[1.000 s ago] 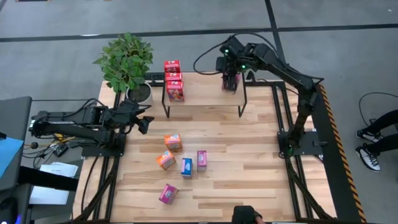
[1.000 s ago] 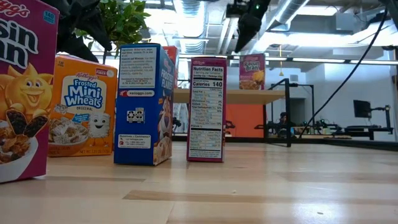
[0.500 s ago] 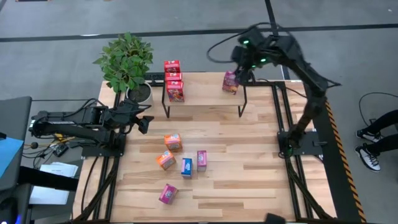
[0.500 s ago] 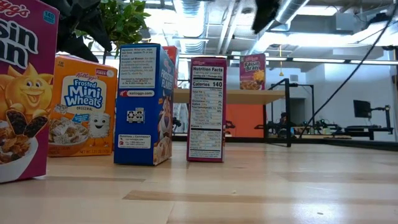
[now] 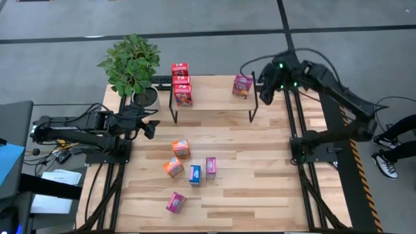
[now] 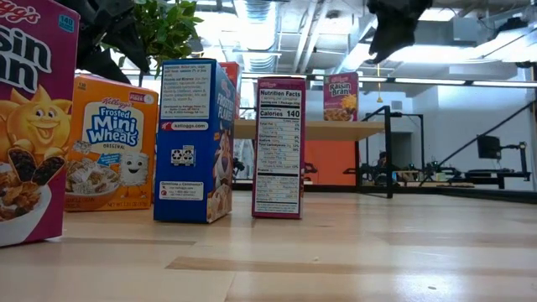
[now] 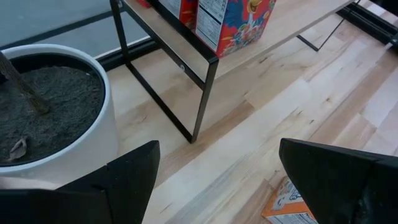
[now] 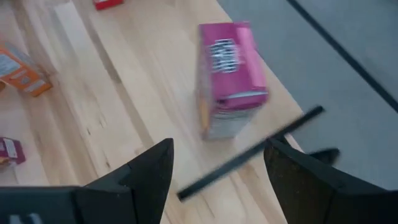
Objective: Stack cereal on shelf
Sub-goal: Put the right violet cereal box on the shelf
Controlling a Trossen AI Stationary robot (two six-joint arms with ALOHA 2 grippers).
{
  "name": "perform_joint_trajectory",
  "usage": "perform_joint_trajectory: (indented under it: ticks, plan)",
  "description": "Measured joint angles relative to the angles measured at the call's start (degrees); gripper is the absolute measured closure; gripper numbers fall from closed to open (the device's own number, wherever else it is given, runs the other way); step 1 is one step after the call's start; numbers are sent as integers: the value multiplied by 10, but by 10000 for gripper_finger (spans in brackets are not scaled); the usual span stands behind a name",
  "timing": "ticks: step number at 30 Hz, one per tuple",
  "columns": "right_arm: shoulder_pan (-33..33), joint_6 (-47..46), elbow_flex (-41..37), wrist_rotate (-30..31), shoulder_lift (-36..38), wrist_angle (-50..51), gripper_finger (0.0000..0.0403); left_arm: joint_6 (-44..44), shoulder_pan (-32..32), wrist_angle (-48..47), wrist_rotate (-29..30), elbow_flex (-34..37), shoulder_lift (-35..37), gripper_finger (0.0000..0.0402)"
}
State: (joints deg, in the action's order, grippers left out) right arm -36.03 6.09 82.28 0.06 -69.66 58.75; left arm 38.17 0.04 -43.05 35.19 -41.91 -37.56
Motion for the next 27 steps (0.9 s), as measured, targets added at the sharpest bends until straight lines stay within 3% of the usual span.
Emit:
perform_joint_trajectory:
  ticks: [4, 10, 27]
  plan:
    - [9, -1, -100, -1, 34, -104, 126, 0, 0, 0, 0, 0, 0, 81]
    - [1, 13, -171, 3, 40, -178, 126, 14, 0, 0, -3, 0, 0, 81]
    - [-42, 77, -180, -33, -59, -274, 126, 37, 0, -1, -3, 0, 0, 81]
